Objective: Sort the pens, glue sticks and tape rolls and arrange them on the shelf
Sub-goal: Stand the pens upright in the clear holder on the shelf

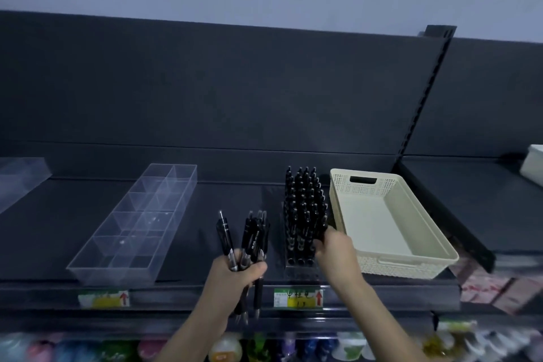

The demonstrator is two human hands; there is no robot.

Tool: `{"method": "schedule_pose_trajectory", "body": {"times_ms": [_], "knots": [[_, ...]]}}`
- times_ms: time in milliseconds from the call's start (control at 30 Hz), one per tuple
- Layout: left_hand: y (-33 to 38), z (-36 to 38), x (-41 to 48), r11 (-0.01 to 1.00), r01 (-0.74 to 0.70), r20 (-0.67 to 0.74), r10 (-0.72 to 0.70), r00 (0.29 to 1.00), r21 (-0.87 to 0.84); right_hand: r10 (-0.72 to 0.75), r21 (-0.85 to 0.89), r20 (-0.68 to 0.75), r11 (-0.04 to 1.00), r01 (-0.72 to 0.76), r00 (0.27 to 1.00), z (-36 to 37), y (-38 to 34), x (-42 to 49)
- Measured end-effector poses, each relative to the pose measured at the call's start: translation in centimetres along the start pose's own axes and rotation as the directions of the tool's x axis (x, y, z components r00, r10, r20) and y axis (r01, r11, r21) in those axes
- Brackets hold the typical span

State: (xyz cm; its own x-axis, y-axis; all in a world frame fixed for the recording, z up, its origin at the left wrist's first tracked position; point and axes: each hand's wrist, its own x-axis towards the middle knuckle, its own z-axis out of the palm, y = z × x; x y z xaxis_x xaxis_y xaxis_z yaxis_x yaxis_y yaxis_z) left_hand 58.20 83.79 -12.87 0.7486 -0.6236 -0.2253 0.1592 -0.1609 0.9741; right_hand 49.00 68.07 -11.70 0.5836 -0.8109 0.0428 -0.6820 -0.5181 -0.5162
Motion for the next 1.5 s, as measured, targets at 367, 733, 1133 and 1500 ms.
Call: {"method": "schedule_pose_trajectory", "body": {"times_ms": [367,733,1133,1500], "knots": [[0.1,1.9,0.9,1.000,-0.006,0.026,0.005,1.000,0.014,-0.117,-0.136,-0.039,0.985,0.110,0.992,1.2,0.8,0.4],[0.9,2.3,0.7,0.998,0.036,0.040,-0.035,0.999,-0.043,-0.134,0.117,-0.158,0.981,0.153,0.978,-0.1,1.0,-1.6],[1.2,2.9,0.6,0.998,0.058,0.263,-0.051,0.963,-0.017,-0.073,0.636,0.053,0.771,0.023,0.996,-3.6,0.4,-3.1],[-0.1,1.7,1.0,0.996,0.042,0.180,-0.055,0.982,0.074,-0.124,0.160,-0.259,0.972,0.170,0.958,-1.9,2.0,0.5]]}}
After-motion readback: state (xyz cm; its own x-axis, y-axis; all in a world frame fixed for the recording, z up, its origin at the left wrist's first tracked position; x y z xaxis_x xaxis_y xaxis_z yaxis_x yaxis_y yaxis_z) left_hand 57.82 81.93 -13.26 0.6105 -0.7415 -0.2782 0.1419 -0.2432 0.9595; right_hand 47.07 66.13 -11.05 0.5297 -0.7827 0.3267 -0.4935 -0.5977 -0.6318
